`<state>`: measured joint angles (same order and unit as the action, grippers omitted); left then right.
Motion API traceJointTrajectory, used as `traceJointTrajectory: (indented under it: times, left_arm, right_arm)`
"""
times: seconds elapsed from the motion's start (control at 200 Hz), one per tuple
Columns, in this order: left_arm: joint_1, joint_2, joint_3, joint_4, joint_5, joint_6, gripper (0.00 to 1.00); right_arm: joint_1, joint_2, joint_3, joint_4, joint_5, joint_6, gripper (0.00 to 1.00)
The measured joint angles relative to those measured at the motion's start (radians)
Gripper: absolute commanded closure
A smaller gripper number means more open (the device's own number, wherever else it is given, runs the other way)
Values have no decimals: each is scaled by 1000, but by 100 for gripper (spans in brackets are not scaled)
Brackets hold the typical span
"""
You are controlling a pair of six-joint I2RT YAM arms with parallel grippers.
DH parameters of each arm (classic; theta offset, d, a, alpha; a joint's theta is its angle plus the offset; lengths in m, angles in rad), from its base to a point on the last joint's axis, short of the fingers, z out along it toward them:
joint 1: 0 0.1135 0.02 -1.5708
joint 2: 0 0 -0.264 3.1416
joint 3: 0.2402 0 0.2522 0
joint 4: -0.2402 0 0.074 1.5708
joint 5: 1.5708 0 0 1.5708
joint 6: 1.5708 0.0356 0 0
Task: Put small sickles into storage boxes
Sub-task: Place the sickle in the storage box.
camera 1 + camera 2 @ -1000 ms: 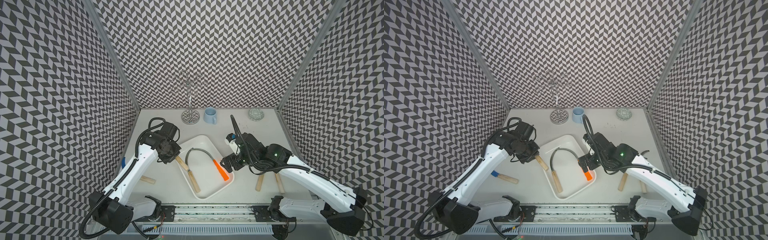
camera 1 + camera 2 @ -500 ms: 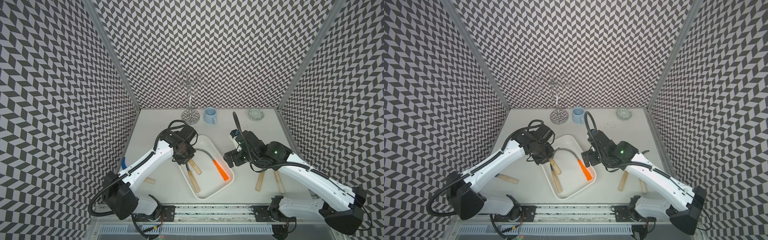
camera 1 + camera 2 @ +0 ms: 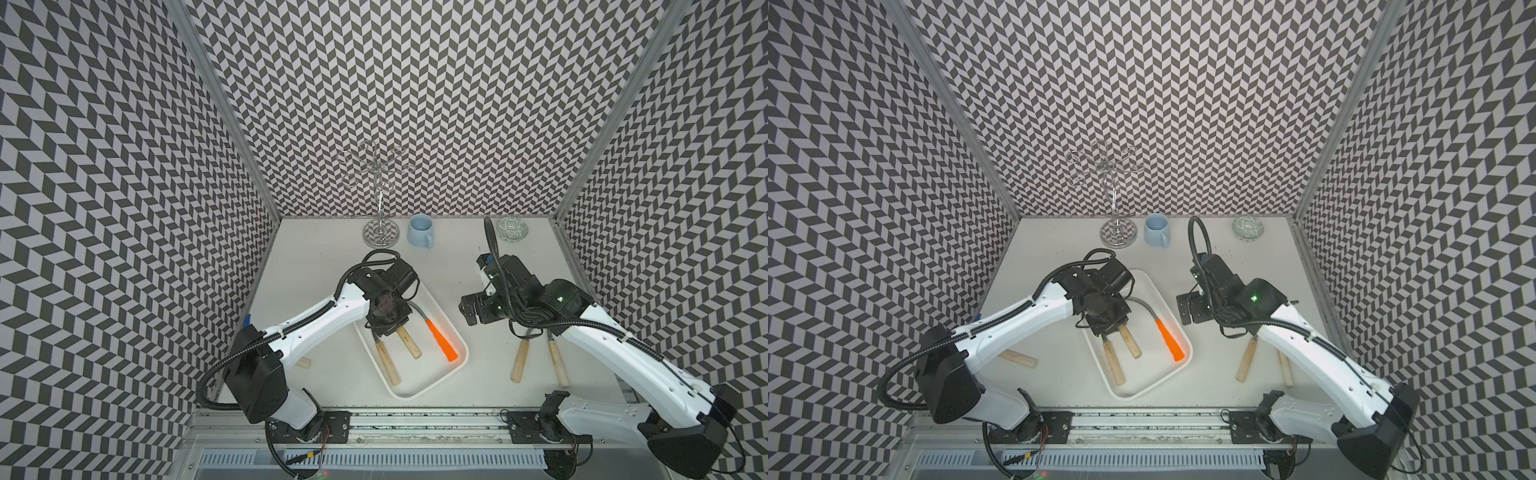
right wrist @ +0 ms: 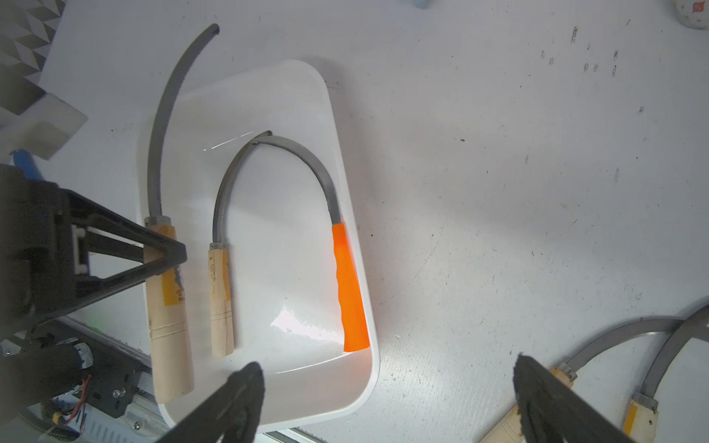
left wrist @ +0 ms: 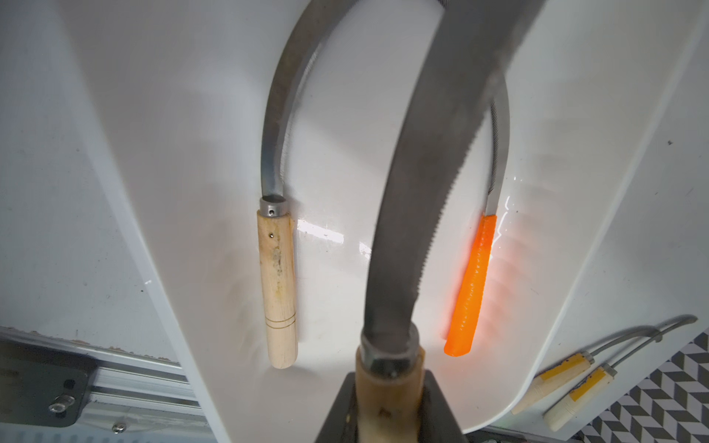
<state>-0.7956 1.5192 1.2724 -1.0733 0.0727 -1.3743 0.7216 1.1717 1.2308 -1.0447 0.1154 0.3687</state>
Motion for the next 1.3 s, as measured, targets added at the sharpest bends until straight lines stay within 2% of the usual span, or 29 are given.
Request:
traceJointTrajectory:
  times: [0.356, 0.901, 1.302]
  left_arm:
    - [-88, 66, -30, 49, 12, -35, 80]
    - [-134, 64, -116, 81, 0, -95, 81]
    - [-126, 63, -164, 88, -26, -111, 81]
  right_arm:
    - [0, -5, -24, -3, 0, 2, 0]
    - [0, -23, -39, -3, -13, 2, 0]
    - [0, -23, -39, -3, -33, 3, 0]
